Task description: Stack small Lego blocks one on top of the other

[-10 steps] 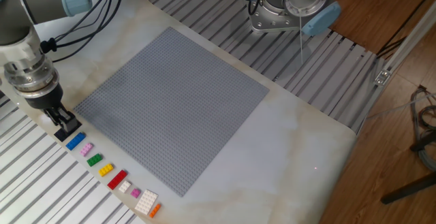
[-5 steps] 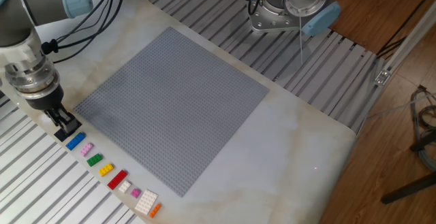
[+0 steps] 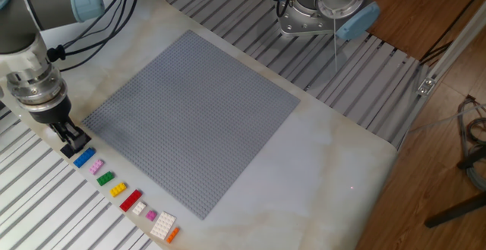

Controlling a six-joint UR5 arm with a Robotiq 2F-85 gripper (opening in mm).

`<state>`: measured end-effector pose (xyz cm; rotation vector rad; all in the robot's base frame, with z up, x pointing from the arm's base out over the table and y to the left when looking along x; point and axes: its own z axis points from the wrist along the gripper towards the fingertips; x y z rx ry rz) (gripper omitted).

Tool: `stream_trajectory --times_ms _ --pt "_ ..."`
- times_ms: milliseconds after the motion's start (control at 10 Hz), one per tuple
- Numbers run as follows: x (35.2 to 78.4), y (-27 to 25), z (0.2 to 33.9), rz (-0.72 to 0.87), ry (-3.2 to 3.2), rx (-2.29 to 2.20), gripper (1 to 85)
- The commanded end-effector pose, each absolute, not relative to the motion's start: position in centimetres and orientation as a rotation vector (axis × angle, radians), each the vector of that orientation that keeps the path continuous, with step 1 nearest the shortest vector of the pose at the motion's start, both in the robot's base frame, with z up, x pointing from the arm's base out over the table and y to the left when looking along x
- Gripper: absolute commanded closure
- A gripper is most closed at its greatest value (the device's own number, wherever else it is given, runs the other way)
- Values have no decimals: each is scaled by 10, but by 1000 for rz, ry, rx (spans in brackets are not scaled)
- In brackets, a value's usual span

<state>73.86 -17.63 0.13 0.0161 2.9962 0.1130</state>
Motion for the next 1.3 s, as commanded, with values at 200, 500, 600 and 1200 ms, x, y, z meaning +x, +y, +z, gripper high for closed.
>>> stream_trajectory --times_ms 200,500,600,1200 --pt "741 -174 0 138 2984 21 410" --pt "745 -170 1 156 2971 28 460" --pt "745 -170 1 158 2971 33 510" --pt "743 -179 8 109 2992 62 823"
